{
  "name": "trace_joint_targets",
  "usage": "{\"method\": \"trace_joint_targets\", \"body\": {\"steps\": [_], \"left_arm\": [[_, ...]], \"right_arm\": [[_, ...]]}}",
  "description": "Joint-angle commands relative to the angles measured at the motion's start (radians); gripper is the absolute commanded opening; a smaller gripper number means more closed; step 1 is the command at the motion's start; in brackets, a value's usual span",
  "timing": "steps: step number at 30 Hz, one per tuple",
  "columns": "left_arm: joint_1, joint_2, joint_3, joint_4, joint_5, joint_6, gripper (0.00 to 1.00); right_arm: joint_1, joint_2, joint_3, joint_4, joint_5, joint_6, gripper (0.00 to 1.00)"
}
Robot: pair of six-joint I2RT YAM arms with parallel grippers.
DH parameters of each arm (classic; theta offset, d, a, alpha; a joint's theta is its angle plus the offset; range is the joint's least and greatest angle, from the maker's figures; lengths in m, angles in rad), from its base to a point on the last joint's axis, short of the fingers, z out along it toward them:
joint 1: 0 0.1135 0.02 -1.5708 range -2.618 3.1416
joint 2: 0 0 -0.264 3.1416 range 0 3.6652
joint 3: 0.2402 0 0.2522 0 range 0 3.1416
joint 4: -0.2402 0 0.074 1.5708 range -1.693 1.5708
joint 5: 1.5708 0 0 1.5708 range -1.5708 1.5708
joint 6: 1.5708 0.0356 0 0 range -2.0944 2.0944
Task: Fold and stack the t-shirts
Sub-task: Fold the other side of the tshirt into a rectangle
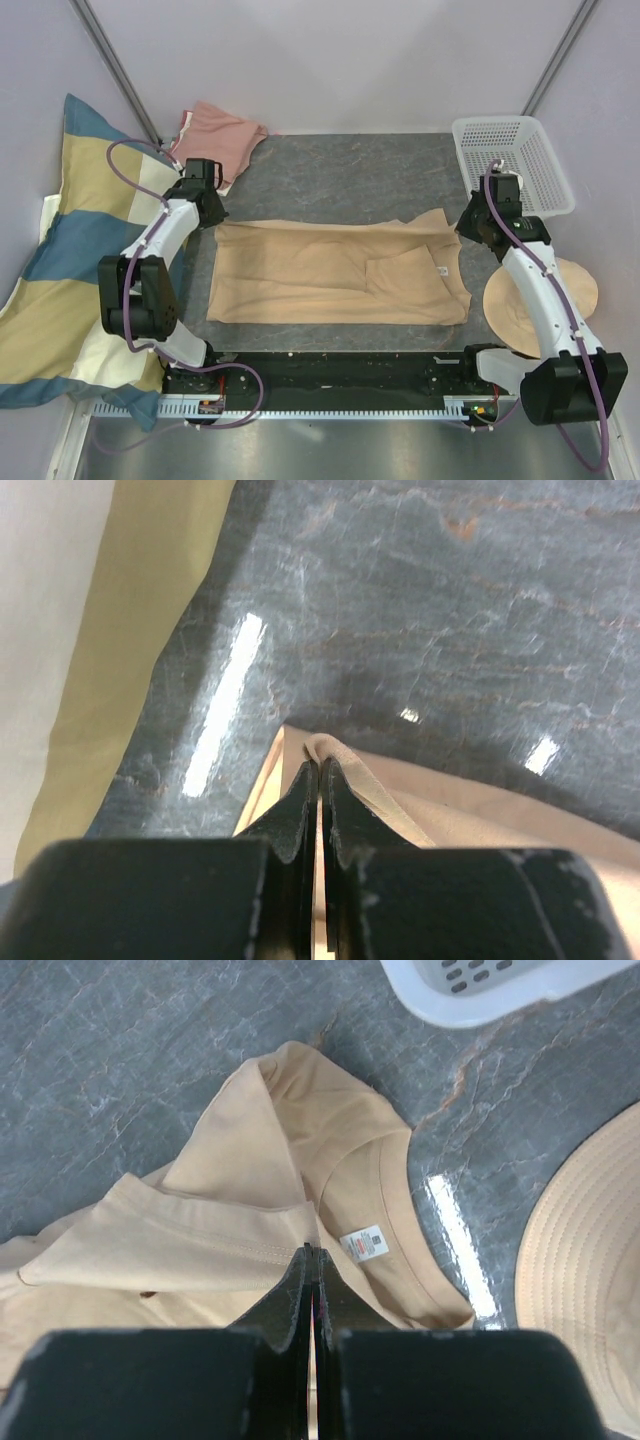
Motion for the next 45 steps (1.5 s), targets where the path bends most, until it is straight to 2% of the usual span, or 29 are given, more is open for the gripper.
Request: {"method": "trace_joint_targets", "body": {"steps": [1,12,26,39,40,41,42,43,45], "left_arm": [[0.013,-0.058,-0.047,-0.01,-0.029,-0.016,0.02],[0.013,-0.069,-0.116,-0.036,-0.032,-0.042,0.02],[0.011,-0.085,-0.193,-0.05,-0.057,-0.145,0.02],[0.013,-0.095,-0.226,-0.05,-0.067,-0.168,0.02],[0.013,-0.095,-0.228,-0.05,-0.069,-0.173,0.02],[0.013,-0.097,-0.226,-0.05,-0.07,-0.176,0.04],[0.013,-0.1,-0.229,-0.051,-0.072,-0.179,0.05],[0.011,-0.103,-0.229,-0.051,-0.077,-0.188,0.06],[0.013,-0.126,-0.225,-0.054,-0.08,-0.196,0.16]], "right_arm": [[-0.009,-0.069,-0.045,-0.044,-0.017,0.022,0.01],[-0.01,-0.159,-0.183,-0.074,-0.075,0.047,0.01],[-0.007,-0.218,-0.237,-0.139,-0.06,0.079,0.02],[-0.009,-0.206,-0.258,-0.145,-0.092,0.088,0.04],[-0.009,-0.206,-0.26,-0.148,-0.1,0.09,0.08],[-0.009,-0.206,-0.261,-0.147,-0.106,0.088,0.17],[-0.009,-0.206,-0.261,-0.151,-0.109,0.088,0.4],[-0.009,-0.209,-0.26,-0.151,-0.109,0.09,0.47],[-0.009,-0.218,-0.257,-0.15,-0.103,0.099,0.56]]}}
